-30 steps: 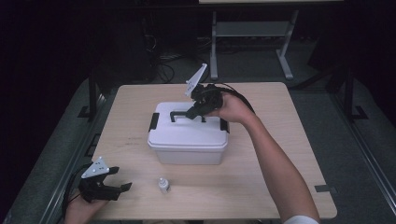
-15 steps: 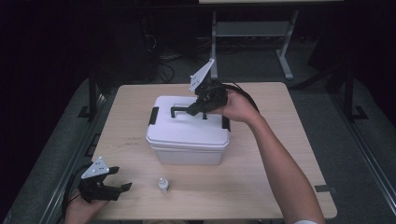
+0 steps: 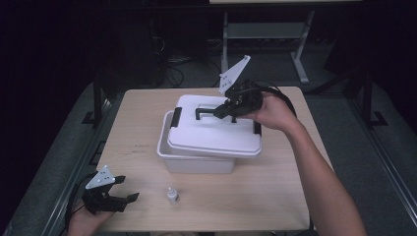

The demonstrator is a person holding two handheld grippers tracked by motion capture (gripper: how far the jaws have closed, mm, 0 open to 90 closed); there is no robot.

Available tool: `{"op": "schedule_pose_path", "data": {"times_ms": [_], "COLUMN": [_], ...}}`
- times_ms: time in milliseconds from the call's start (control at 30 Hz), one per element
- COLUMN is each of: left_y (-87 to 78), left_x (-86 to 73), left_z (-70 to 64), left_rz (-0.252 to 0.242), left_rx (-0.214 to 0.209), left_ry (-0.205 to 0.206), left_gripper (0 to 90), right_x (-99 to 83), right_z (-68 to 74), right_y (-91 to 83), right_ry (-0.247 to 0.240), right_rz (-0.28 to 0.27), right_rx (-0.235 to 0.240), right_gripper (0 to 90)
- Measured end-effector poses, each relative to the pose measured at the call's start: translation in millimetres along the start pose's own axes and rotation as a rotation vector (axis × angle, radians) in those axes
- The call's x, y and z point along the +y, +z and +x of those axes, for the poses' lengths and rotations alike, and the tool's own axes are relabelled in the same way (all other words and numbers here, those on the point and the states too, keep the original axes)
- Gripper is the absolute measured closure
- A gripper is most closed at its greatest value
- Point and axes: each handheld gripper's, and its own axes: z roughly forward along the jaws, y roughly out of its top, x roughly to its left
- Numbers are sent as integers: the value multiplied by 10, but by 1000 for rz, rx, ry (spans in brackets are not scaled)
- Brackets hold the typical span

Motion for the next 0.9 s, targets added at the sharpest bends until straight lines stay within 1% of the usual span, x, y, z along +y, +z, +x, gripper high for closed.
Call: {"op": "schedule_pose_path", "data": {"times_ms": [67,100,133,200,233,267,300,333,433,500,567,600,667,733,767,800,867,900], "left_y": [-10,-11,-13,-13,-13,-13,-13,-13,-13,-8,3,9,13,14,14,16,18,21], "left_x": [1,1,0,0,0,1,3,4,9,11,12,14,16,18,18,17,15,13], "left_z": [-5,-6,-8,-15,-15,-19,-22,-27,-37,-41,-47,-49,-52,-50,-50,-50,-50,-50], "left_rz": [-1,-1,-2,-1,-1,0,2,1,-1,4,9,13,10,11,11,14,16,16], "left_rx": [2,3,4,5,5,6,6,7,8,4,5,4,4,4,4,3,4,4], "left_ry": [-1,1,-1,4,4,4,6,5,5,7,9,11,9,11,11,10,11,9], "left_gripper": [173,173,173,173,173,173,173,173,173,173,173,173,173,173,173,173,173,173], "right_x": [-40,-40,-56,-147,-147,-226,-267,-267,-398,-547,-581,-667,-747,-826,-826,-863,-946,-1015], "right_z": [36,36,43,75,75,104,118,118,162,201,208,228,248,265,265,267,282,294], "right_y": [-105,-105,-140,-273,-273,-352,-389,-389,-501,-614,-641,-708,-775,-828,-828,-853,-901,-939], "right_ry": [8,8,7,22,22,35,39,39,59,85,90,100,113,129,129,129,144,157], "right_rz": [3,3,2,-12,-12,-18,-18,-18,-14,-8,-6,-6,-5,-5,-5,-4,-4,-4], "right_rx": [-14,-14,-19,-33,-33,-43,-47,-47,-64,-80,-84,-92,-105,-113,-113,-115,-126,-133], "right_gripper": [842,842,842,842,842,842,842,842,842,842,842,842,842,842,842,842,842,842]}}
